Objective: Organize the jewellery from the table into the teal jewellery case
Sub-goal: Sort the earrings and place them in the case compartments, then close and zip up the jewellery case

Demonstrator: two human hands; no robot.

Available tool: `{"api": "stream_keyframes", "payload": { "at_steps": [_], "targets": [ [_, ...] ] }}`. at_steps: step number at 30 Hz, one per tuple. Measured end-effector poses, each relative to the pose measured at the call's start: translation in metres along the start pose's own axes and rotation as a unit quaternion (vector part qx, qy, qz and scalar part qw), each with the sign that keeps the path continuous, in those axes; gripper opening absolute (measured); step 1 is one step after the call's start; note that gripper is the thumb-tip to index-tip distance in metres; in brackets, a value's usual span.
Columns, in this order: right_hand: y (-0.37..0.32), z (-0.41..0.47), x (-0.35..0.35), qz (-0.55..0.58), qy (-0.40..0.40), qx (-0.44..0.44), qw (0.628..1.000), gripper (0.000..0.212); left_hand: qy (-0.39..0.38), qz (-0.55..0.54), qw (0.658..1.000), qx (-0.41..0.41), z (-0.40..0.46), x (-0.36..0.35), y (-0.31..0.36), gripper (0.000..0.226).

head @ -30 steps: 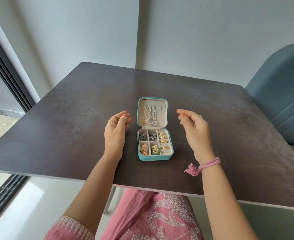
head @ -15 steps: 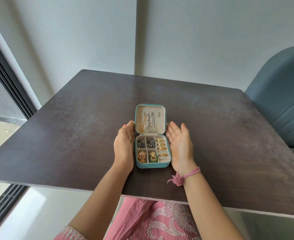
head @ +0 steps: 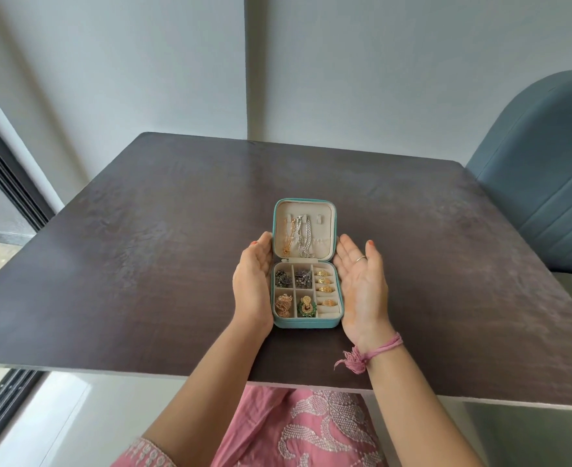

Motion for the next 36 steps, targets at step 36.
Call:
{"api": "stream_keyframes", "payload": {
  "at_steps": [36],
  "targets": [
    [-0.009, -0.006, 0.038, 0.086, -0.003, 0.043, 0.995, 0.053, 0.028, -0.096, 0.995, 0.013, -0.015, -0.023, -0.015, 0.040]
  ]
}}
Point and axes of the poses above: each hand's wrist, its own z-axis towards the middle knuckle, its own x-axis out of the back of the hand, y = z × x, the point moved 4 cm from there along z, towards the middle knuckle, and after that the axes turned 15 degrees about -x, right-handed, at the moved point
